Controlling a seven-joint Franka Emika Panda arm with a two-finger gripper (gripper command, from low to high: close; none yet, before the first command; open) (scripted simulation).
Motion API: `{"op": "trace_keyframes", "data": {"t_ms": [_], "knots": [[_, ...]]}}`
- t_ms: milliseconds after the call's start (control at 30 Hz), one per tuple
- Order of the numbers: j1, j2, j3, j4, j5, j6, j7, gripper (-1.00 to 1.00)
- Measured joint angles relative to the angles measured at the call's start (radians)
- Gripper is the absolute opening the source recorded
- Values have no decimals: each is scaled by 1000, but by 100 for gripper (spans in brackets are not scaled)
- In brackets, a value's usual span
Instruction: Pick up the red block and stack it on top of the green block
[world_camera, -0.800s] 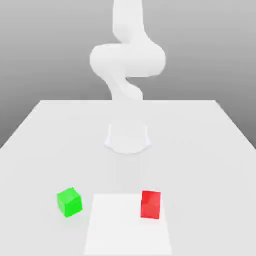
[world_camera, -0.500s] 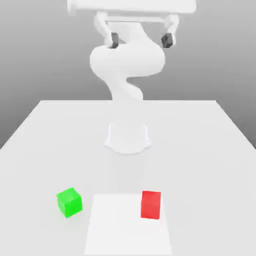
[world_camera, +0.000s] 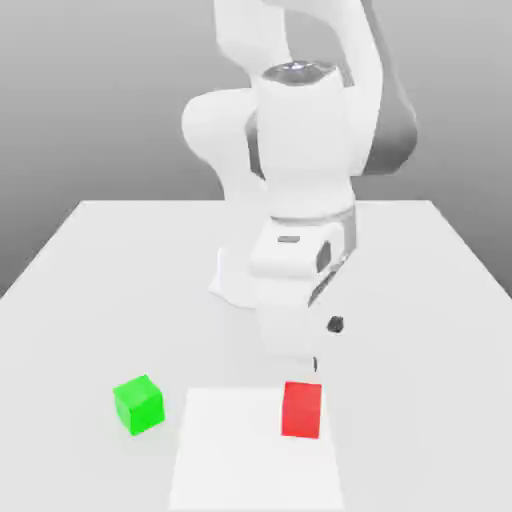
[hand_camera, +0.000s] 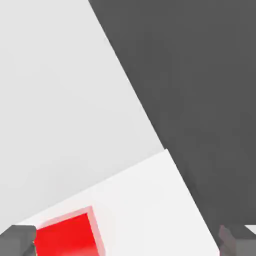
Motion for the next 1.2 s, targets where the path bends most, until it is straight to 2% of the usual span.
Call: {"op": "trace_keyframes", "data": {"t_ms": [100, 200, 400, 633, 667, 900, 1200], "knots": [[0, 57, 2, -46, -80, 49, -60, 0], [-2, 98, 5, -47, -82, 85, -90, 0], [-15, 190, 39, -29, -1, 161, -156, 0], [-92, 317, 148, -17, 125, 263, -244, 0], [-102, 328, 160, -17, 135, 272, -251, -100], [-102, 325, 159, -17, 133, 268, -250, -100], [-42, 174, 59, -31, -27, 146, -137, -100]]}}
